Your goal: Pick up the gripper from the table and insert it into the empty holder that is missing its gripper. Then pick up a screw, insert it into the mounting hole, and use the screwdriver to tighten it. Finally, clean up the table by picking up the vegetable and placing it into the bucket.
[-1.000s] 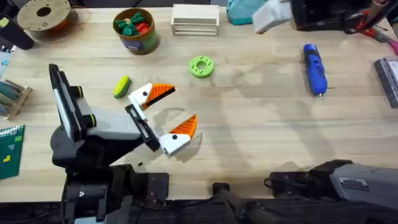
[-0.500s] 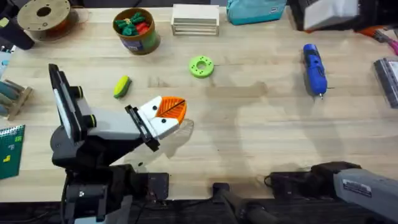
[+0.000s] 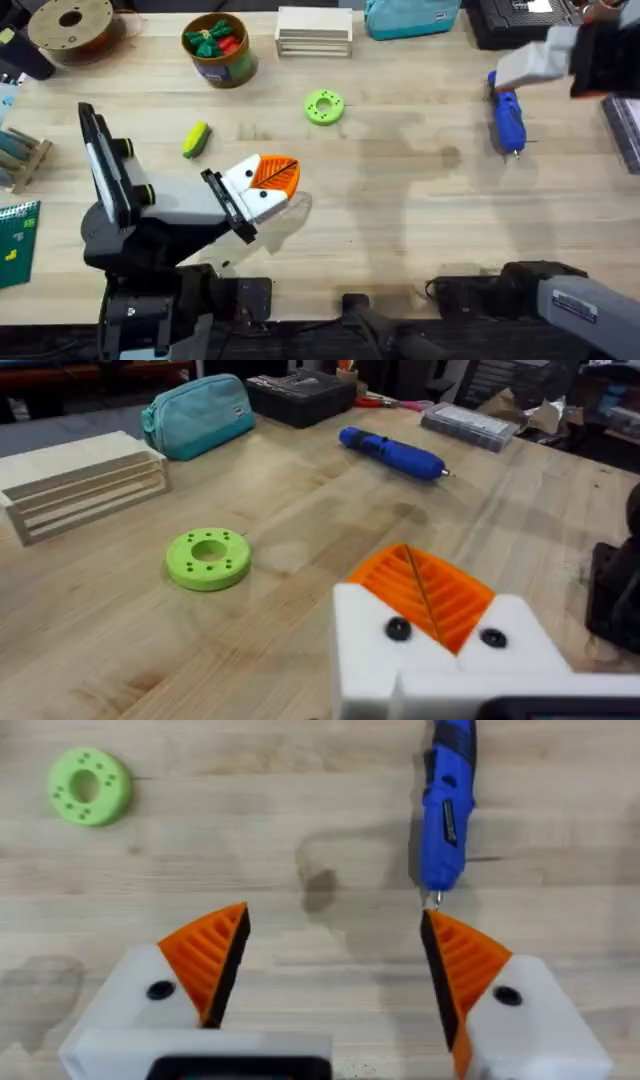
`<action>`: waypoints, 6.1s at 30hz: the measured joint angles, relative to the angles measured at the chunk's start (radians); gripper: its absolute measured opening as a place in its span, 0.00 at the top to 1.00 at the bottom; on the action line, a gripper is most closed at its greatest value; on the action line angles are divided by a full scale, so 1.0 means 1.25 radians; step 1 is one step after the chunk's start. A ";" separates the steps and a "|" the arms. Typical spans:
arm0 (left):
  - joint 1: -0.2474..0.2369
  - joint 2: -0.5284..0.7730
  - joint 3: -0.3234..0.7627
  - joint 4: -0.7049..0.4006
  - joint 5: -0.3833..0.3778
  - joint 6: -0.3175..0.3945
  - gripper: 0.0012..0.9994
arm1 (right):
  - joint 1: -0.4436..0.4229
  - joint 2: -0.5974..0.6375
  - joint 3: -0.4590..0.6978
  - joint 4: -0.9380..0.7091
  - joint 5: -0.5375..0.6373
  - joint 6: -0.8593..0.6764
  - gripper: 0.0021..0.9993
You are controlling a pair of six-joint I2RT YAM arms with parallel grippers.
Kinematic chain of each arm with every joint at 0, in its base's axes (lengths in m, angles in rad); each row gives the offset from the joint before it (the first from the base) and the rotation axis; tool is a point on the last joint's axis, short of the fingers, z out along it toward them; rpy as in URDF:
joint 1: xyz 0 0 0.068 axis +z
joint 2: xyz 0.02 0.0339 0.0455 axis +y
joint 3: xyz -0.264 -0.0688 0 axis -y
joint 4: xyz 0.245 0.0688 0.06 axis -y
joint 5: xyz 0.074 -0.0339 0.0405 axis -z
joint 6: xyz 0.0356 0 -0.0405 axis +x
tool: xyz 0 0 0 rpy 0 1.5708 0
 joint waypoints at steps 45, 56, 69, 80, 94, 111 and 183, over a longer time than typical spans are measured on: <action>0.000 0.000 0.000 0.000 0.000 0.000 1.00 | -0.246 0.656 0.217 0.152 -0.063 -0.312 0.01; 0.000 0.000 0.000 0.000 0.000 0.000 1.00 | -0.255 0.703 0.217 0.171 -0.060 -0.315 0.01; 0.000 0.000 0.000 0.000 0.000 0.000 1.00 | -0.243 0.736 0.217 0.224 -0.060 -0.314 0.01; 0.000 0.000 0.000 0.000 0.000 0.000 1.00 | -0.242 0.745 0.223 0.222 -0.057 -0.314 0.01; 0.000 0.000 0.000 0.000 0.000 0.000 1.00 | -0.245 0.760 0.235 0.231 -0.035 -0.321 0.98; 0.000 0.000 0.000 0.000 0.000 0.000 1.00 | -0.207 0.683 0.286 0.112 -0.046 -0.311 0.98; 0.000 0.000 0.000 0.000 0.000 0.000 1.00 | 0.490 -0.174 -0.345 0.931 -0.438 -0.276 0.99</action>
